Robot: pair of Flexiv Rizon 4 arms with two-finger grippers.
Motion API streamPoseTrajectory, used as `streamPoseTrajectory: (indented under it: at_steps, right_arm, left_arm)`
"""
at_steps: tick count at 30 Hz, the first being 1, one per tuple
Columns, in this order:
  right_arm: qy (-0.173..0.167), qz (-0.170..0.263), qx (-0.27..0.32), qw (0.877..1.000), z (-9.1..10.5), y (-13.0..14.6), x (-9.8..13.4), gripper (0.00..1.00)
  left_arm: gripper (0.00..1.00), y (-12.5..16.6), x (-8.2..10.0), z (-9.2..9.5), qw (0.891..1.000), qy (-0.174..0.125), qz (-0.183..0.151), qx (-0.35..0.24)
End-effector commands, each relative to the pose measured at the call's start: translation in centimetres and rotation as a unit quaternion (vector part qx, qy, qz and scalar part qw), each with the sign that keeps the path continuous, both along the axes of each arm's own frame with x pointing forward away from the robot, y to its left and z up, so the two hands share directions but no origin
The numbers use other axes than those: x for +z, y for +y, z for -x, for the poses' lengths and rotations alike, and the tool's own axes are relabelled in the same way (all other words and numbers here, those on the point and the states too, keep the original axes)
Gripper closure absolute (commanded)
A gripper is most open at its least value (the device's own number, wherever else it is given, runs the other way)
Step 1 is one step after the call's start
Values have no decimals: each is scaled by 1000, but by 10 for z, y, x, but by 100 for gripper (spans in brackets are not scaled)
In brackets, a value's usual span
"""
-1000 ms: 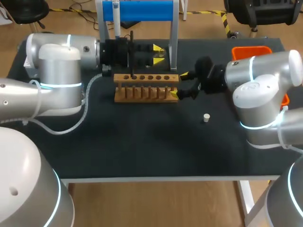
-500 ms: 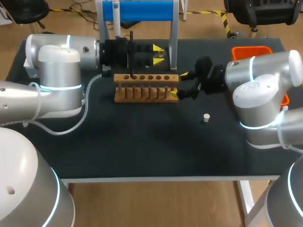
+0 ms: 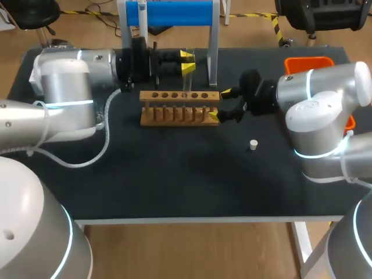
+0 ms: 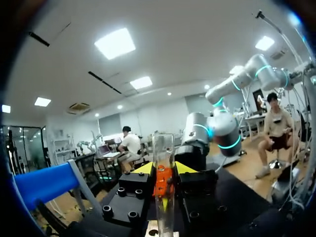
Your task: Invert the test tube, pick up the pipette, mount the tip to pipette, aspirate from beaker and dispense into the tube, eject the tip, return the pipette, and cap with the stopper.
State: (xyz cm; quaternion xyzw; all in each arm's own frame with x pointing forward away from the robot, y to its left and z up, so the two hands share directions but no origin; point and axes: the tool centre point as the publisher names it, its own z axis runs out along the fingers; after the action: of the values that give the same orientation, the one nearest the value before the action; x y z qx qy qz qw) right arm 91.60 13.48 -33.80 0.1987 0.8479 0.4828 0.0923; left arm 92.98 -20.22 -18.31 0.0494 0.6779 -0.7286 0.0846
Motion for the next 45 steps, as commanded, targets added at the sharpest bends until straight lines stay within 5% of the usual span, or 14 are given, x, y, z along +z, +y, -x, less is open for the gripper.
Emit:
streamPoseTrajectory:
  at_steps: [1, 7, 45]
  right_arm:
    - [1, 1, 1, 1000, 0, 0, 1, 0]
    - [1, 1, 1, 1000, 0, 0, 1, 0]
    - [1, 1, 1, 1000, 0, 0, 1, 0]
  left_arm:
    - [100, 1, 4, -12, 998, 52, -10, -16]
    - [100, 1, 7, -18, 996, 88, -28, 0]
    - [100, 3, -13, -53, 997, 69, 19, 20]
